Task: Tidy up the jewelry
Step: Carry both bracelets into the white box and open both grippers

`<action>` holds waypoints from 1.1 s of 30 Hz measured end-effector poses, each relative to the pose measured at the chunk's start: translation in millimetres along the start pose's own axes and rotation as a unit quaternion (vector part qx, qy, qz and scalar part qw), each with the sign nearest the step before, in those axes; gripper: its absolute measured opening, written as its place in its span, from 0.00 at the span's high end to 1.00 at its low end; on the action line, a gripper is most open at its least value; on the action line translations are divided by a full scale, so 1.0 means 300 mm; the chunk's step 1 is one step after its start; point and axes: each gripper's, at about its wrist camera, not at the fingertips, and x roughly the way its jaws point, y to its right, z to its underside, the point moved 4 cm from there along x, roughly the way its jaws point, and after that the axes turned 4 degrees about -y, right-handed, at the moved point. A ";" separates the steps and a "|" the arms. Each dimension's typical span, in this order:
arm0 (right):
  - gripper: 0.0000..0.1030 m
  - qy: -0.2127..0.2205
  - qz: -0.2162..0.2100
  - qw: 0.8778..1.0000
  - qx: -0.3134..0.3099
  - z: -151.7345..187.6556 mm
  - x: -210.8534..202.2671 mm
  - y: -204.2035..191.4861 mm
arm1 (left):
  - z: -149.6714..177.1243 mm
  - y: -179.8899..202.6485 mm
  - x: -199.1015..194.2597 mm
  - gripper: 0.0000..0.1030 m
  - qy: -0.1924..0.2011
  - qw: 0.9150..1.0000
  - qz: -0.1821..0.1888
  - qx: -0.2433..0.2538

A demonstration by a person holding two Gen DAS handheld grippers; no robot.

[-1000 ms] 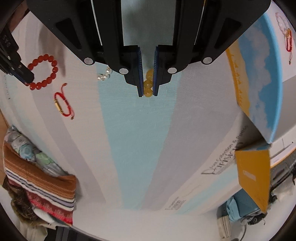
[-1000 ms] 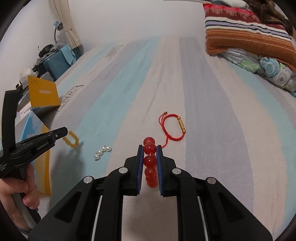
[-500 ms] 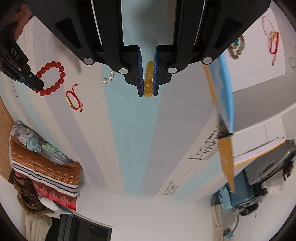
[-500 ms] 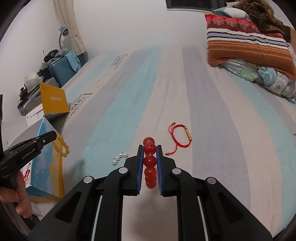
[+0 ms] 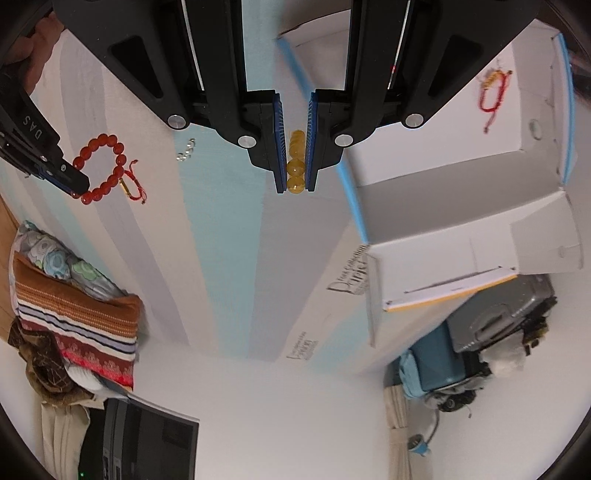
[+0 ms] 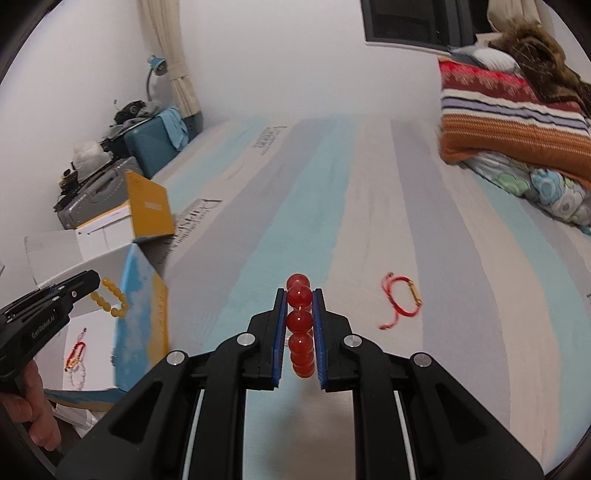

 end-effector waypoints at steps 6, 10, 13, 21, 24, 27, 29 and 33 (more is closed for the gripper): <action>0.88 0.007 -0.015 1.000 -0.019 -0.022 -0.021 -0.125 | 0.008 -0.127 -0.090 0.91 0.018 1.000 -0.018 -0.017; 0.88 0.010 -0.025 0.999 -0.032 -0.026 -0.029 -0.213 | 0.021 -0.216 -0.128 0.91 0.023 0.999 -0.031 -0.030; 0.88 0.013 -0.032 0.998 -0.043 -0.025 -0.038 -0.275 | 0.044 -0.297 -0.149 0.91 0.026 0.998 -0.046 -0.043; 0.88 0.016 -0.057 0.995 -0.074 -0.011 -0.053 -0.451 | 0.095 -0.450 -0.168 0.91 0.019 0.995 -0.068 -0.068; 0.88 0.017 -0.069 0.993 -0.090 0.000 -0.053 -0.530 | 0.120 -0.515 -0.176 0.91 0.016 0.994 -0.082 -0.077; 0.88 0.012 -0.083 0.991 -0.107 0.018 -0.045 -0.606 | 0.147 -0.566 -0.184 0.91 0.014 0.992 -0.089 -0.084; 0.88 0.008 -0.090 0.989 -0.118 0.032 -0.034 -0.658 | 0.166 -0.592 -0.178 0.91 0.010 0.991 -0.096 -0.089; 0.88 -0.003 -0.100 0.986 -0.134 0.053 -0.003 -0.741 | 0.198 -0.654 -0.169 0.91 0.001 0.989 -0.108 -0.098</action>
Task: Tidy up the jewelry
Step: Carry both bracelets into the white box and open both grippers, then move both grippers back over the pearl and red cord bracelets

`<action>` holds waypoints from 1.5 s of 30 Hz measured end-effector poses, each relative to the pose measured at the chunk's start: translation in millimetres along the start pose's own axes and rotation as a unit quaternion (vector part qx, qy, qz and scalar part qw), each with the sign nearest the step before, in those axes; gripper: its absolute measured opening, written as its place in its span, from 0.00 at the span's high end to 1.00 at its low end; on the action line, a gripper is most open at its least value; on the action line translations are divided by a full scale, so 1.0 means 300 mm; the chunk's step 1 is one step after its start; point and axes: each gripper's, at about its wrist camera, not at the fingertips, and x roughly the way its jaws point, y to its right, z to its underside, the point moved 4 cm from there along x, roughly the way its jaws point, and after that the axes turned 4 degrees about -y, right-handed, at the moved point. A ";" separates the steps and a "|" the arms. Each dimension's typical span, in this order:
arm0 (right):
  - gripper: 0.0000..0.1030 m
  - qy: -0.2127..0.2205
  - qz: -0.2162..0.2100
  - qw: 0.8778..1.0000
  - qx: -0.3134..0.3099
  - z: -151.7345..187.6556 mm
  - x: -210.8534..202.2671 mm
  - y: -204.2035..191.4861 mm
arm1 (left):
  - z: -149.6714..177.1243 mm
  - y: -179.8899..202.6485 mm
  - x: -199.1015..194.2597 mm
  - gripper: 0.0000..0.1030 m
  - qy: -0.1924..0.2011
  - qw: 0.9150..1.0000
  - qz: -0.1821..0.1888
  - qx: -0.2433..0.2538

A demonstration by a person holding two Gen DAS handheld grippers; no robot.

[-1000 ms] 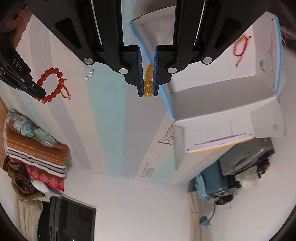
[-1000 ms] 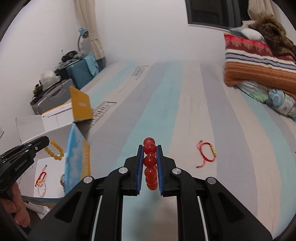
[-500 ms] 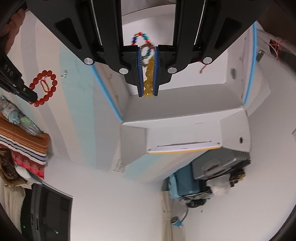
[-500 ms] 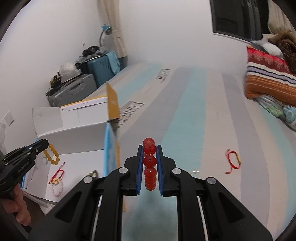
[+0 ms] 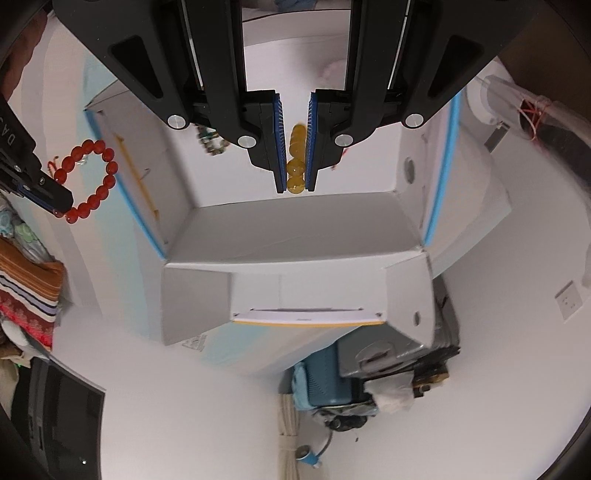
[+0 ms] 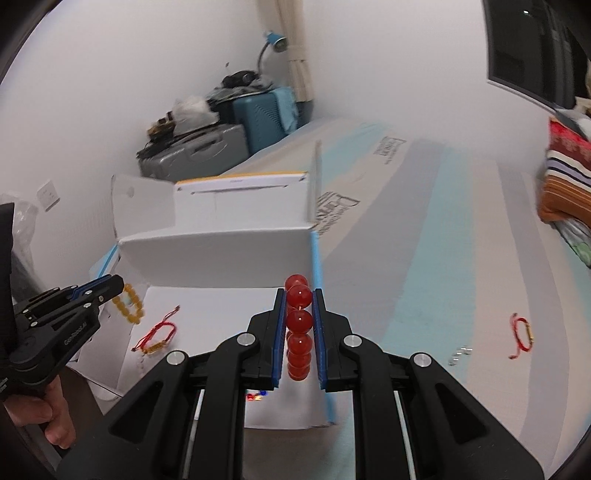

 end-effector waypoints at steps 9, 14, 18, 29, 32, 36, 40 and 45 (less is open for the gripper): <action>0.88 -0.038 -0.014 0.999 -0.026 0.027 0.150 -0.114 | 0.038 -0.084 0.074 0.91 -0.026 0.999 -0.024 -0.008; 0.88 -0.071 -0.013 0.997 -0.034 0.046 0.233 -0.134 | 0.076 -0.108 0.152 0.91 -0.056 0.998 -0.028 -0.014; 0.88 -0.097 -0.008 0.994 -0.038 0.070 0.294 -0.140 | 0.103 -0.114 0.200 0.91 -0.078 0.996 -0.029 -0.010; 0.88 -0.123 -0.001 0.991 -0.049 0.111 0.365 -0.178 | 0.123 -0.127 0.249 0.90 -0.102 0.994 -0.031 -0.005; 0.86 -0.123 0.000 0.991 -0.050 0.112 0.366 -0.187 | 0.125 -0.126 0.250 0.89 -0.102 0.994 -0.030 -0.001; 0.68 -0.109 -0.004 0.993 -0.051 0.095 0.334 -0.197 | 0.117 -0.127 0.234 0.69 -0.096 0.995 -0.037 -0.001; 0.45 -0.087 0.001 0.995 -0.042 0.068 0.282 -0.177 | 0.093 -0.118 0.190 0.37 -0.073 0.996 -0.041 -0.005; 0.28 -0.064 0.027 0.997 -0.027 0.036 0.226 -0.115 | 0.059 -0.075 0.120 0.13 -0.034 0.998 -0.049 0.000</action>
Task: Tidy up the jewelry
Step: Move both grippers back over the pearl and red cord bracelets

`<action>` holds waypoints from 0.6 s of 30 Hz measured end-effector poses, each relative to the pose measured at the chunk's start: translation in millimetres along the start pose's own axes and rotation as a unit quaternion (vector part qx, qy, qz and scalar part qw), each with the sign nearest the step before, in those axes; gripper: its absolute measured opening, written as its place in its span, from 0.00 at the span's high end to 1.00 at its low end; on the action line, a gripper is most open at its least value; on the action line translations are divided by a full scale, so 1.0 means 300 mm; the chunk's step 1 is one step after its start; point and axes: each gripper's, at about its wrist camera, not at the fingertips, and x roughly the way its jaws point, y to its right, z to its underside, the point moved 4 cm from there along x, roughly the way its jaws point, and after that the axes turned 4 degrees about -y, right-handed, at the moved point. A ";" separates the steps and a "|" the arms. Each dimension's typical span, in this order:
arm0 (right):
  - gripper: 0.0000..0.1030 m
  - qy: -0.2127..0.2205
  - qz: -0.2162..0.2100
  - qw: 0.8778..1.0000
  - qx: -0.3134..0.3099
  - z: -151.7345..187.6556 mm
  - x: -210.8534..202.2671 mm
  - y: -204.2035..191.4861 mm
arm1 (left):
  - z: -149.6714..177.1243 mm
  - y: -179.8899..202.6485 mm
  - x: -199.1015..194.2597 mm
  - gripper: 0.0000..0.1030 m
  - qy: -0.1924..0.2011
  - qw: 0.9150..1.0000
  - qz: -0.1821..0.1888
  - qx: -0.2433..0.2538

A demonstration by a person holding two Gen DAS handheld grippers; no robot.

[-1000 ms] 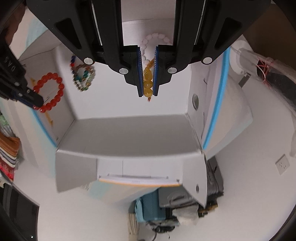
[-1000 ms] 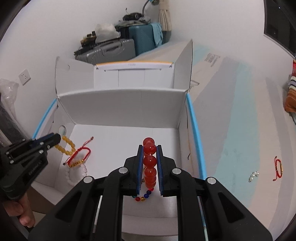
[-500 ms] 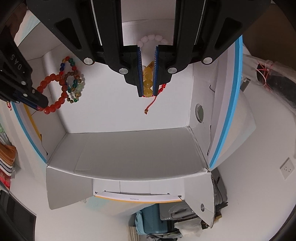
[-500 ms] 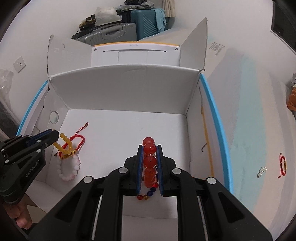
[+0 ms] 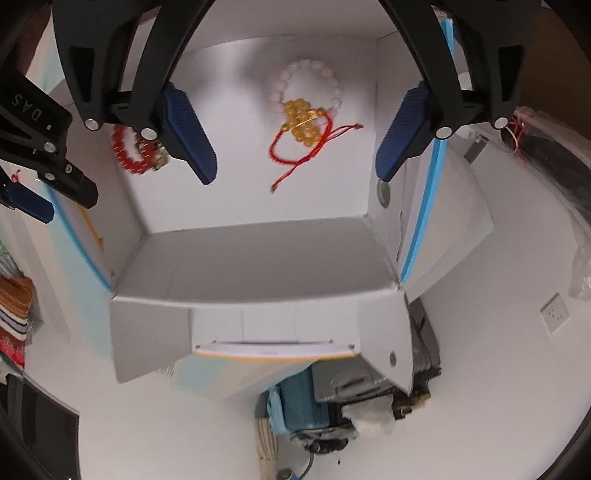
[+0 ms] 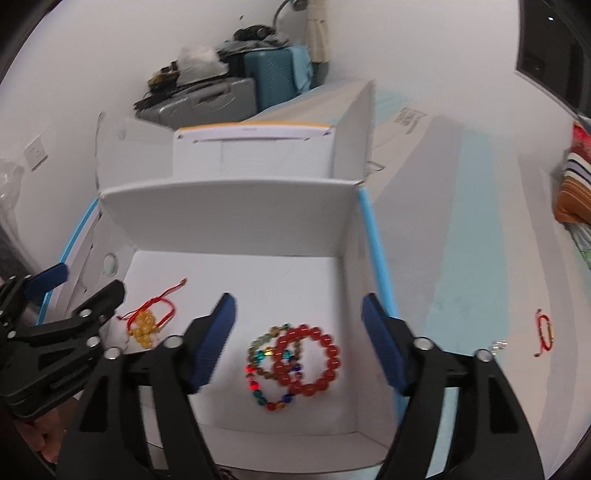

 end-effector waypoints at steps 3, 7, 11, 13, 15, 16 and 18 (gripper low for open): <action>0.20 0.012 0.012 1.000 0.011 -0.008 -0.034 0.057 | -0.013 0.042 -0.033 0.08 0.013 1.000 0.006 0.005; 0.13 0.022 0.024 0.999 0.028 -0.013 -0.070 0.131 | -0.021 0.097 -0.063 0.05 0.024 1.000 0.013 0.007; 0.08 0.035 0.050 0.997 0.037 -0.003 -0.110 0.215 | -0.035 0.179 -0.089 0.05 0.034 0.999 0.028 0.015; 0.07 0.037 0.058 0.997 0.045 0.004 -0.123 0.257 | -0.042 0.223 -0.097 0.05 0.038 0.999 0.033 0.022; 0.07 0.039 0.067 0.996 0.053 0.014 -0.142 0.314 | -0.047 0.269 -0.104 0.05 0.041 0.998 0.040 0.029; 0.07 0.040 0.070 0.995 0.057 0.020 -0.151 0.338 | -0.049 0.296 -0.108 0.05 0.043 0.998 0.045 0.030; 0.07 0.043 0.074 0.994 0.068 0.031 -0.170 0.392 | -0.051 0.353 -0.115 0.05 0.044 0.997 0.057 0.034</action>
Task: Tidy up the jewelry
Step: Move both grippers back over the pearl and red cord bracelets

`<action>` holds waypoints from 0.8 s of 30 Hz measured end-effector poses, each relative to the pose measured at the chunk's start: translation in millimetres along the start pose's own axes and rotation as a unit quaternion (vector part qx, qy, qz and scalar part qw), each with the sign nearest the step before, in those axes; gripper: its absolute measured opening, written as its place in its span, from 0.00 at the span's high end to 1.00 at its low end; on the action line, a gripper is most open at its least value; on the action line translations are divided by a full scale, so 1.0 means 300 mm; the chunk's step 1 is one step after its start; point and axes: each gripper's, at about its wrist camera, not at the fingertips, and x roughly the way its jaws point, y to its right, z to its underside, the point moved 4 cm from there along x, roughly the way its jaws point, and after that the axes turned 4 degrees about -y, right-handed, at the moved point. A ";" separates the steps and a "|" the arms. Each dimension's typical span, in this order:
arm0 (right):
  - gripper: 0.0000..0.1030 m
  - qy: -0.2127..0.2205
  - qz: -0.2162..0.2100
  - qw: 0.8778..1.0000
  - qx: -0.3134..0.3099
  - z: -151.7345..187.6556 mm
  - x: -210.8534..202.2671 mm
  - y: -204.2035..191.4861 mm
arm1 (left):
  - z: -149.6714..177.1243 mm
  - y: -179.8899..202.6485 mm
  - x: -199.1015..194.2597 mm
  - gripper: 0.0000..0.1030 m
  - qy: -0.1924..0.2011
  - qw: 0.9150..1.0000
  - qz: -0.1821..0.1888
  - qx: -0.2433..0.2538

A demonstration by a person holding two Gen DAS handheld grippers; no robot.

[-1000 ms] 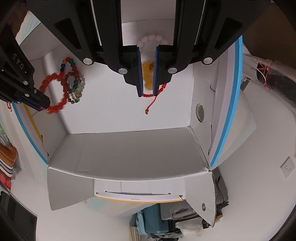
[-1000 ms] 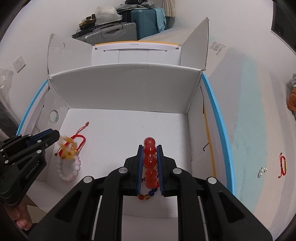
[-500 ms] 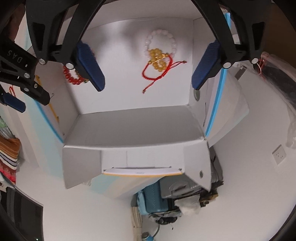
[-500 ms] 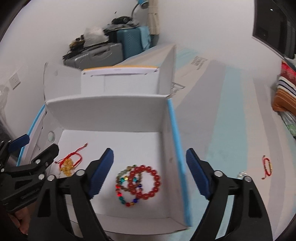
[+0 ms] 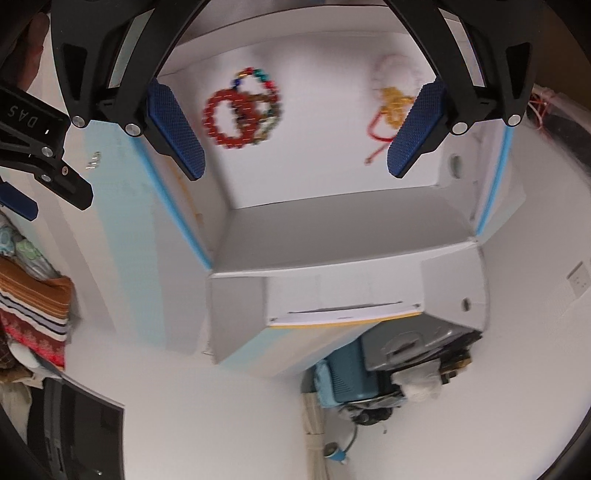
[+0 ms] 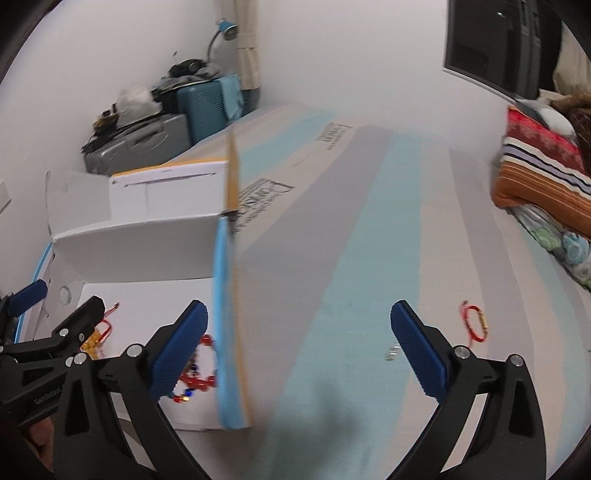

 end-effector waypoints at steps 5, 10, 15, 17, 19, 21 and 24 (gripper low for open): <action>0.07 0.004 0.015 1.000 0.026 0.010 -0.024 0.148 | -0.006 0.145 -0.001 0.05 0.004 1.000 0.024 0.018; 0.07 -0.003 0.034 0.998 0.053 0.037 -0.024 0.310 | -0.009 0.283 0.007 0.05 0.002 0.998 0.048 0.033; 0.07 -0.005 0.049 0.996 0.073 0.061 -0.020 0.443 | -0.003 0.423 0.036 0.06 -0.004 0.996 0.069 0.053; 0.07 -0.007 0.055 0.995 0.080 0.068 -0.016 0.495 | 0.001 0.471 0.048 0.06 -0.006 0.995 0.077 0.060; 0.07 -0.008 0.060 0.995 0.085 0.079 -0.013 0.539 | 0.005 0.518 0.061 0.06 -0.010 0.994 0.081 0.069; 0.07 -0.012 0.062 0.994 0.091 0.091 0.000 0.586 | 0.008 0.566 0.077 0.06 -0.011 0.993 0.089 0.078; 0.07 -0.019 0.067 0.992 0.101 0.113 0.025 0.644 | 0.015 0.625 0.109 0.06 -0.017 0.991 0.095 0.090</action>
